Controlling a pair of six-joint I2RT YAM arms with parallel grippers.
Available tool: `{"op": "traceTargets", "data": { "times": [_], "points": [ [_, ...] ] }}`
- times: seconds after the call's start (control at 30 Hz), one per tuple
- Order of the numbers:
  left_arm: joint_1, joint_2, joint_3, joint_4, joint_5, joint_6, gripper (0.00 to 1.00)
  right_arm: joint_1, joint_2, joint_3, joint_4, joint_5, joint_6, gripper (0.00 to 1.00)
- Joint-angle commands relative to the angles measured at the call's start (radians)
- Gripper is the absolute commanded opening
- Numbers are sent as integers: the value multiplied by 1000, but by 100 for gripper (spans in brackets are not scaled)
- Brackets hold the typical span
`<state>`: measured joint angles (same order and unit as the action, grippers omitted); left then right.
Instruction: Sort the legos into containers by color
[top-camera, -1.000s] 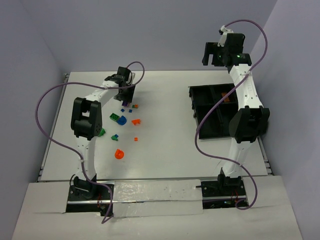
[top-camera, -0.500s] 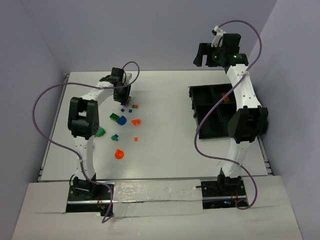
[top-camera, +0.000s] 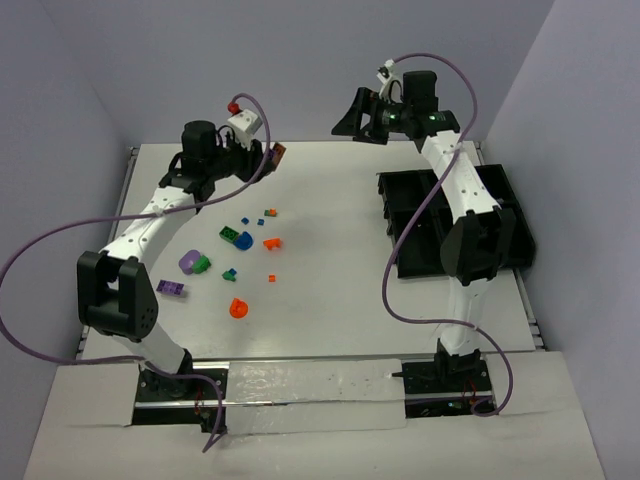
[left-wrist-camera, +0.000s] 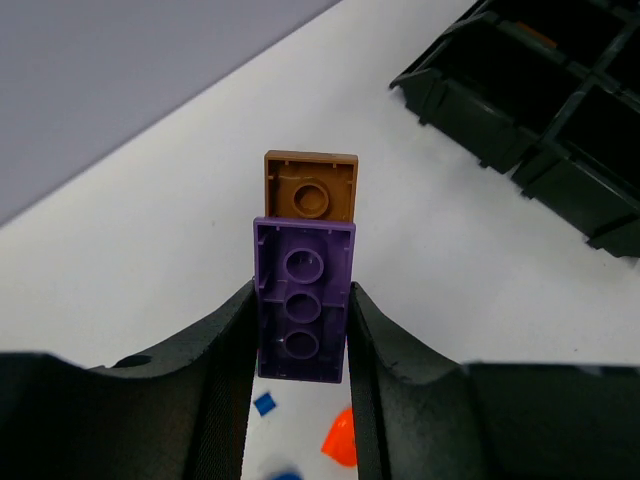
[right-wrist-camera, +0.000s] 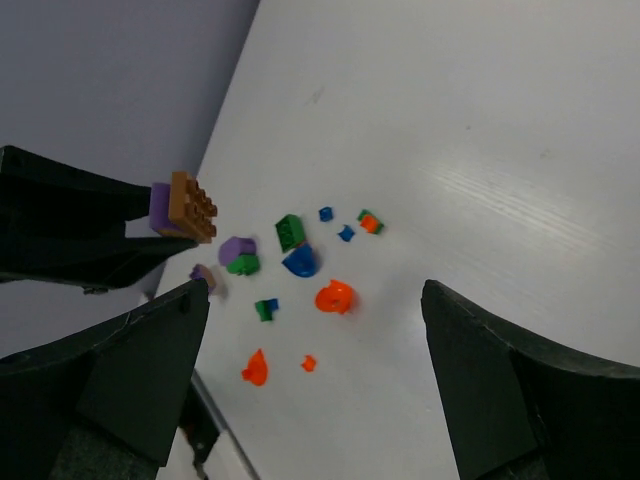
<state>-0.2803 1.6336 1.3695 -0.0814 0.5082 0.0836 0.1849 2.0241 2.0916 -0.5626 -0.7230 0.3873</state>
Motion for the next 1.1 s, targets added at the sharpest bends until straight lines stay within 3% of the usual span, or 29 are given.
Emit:
{"op": "traceTargets", "data": {
  "times": [0.0,0.17,0.6,0.93,1.07],
  "points": [
    [-64,-24,-30,106,5,131,0,52,25,66,103,-97,141,91],
    [-106,-35,-35,106,-42,188,0,95,31,78,105,-90,142,87],
    [-133,-32,-14,93,-44,196,0,184,41,47,-39,-65,-30,55],
    [-140,-40,-2,100,-40,172,0,188,63,37,-62,-65,-62,48],
    [-142,-51,-7,103,-37,173,0,188,67,43,-45,-85,-54,35]
  ]
}}
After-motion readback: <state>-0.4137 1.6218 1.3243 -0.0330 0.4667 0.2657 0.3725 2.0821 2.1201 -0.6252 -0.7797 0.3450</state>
